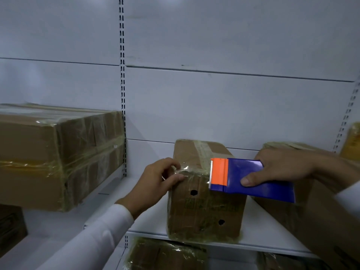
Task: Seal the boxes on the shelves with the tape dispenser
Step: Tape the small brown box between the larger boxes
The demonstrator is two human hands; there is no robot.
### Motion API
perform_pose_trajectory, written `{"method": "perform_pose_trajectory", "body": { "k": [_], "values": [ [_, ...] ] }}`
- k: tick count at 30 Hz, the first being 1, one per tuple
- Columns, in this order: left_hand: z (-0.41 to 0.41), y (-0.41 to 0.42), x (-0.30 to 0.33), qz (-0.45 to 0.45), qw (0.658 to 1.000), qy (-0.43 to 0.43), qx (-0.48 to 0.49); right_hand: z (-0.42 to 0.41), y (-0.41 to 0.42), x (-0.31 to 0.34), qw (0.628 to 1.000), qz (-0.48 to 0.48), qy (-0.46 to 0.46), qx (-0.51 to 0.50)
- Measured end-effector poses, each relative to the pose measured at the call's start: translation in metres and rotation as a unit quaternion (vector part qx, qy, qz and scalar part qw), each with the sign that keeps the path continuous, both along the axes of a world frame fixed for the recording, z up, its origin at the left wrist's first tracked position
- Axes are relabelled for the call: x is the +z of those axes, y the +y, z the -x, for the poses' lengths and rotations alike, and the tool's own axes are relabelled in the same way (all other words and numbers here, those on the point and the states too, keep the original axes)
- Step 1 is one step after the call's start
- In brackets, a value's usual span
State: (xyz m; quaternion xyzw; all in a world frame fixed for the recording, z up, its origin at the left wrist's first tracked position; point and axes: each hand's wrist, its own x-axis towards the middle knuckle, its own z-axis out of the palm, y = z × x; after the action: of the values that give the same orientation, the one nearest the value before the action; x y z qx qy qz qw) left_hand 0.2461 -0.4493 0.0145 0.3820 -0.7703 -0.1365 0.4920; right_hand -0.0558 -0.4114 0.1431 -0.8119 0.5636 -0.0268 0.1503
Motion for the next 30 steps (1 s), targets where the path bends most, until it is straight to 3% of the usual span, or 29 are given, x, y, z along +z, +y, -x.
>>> {"method": "perform_pose_trajectory", "body": {
  "k": [4,6,8,12,15,19,23,27,30],
  "values": [
    [0.000,0.000,0.000,-0.003,0.999,-0.033,0.007,-0.001,-0.001,-0.002,1.000,-0.006,0.001,-0.005],
    [-0.006,0.000,0.010,0.041,0.985,-0.154,0.062,-0.003,-0.002,-0.002,1.000,-0.018,-0.002,-0.003],
    [-0.007,-0.001,0.024,0.118,0.949,-0.267,0.121,-0.003,-0.003,-0.002,1.000,-0.029,-0.003,0.005],
    [0.016,-0.008,0.038,0.135,0.919,-0.368,0.039,-0.003,-0.002,0.000,0.999,-0.050,-0.010,0.010],
    [0.018,-0.016,0.028,0.059,0.939,-0.338,-0.022,-0.006,-0.001,0.000,0.998,-0.061,-0.002,0.009],
    [0.003,-0.020,0.022,0.057,0.950,-0.300,-0.060,-0.012,-0.001,-0.001,0.997,-0.075,0.005,0.021],
    [-0.010,-0.020,0.025,0.050,0.948,-0.311,-0.049,-0.006,0.003,0.003,0.997,-0.074,0.010,0.032],
    [-0.029,-0.019,0.026,0.045,0.942,-0.332,-0.033,0.035,0.005,0.005,1.000,0.001,0.008,0.025],
    [-0.032,-0.017,0.024,0.051,0.938,-0.341,-0.019,0.058,0.001,-0.007,0.999,-0.024,-0.037,-0.010]
  ]
}}
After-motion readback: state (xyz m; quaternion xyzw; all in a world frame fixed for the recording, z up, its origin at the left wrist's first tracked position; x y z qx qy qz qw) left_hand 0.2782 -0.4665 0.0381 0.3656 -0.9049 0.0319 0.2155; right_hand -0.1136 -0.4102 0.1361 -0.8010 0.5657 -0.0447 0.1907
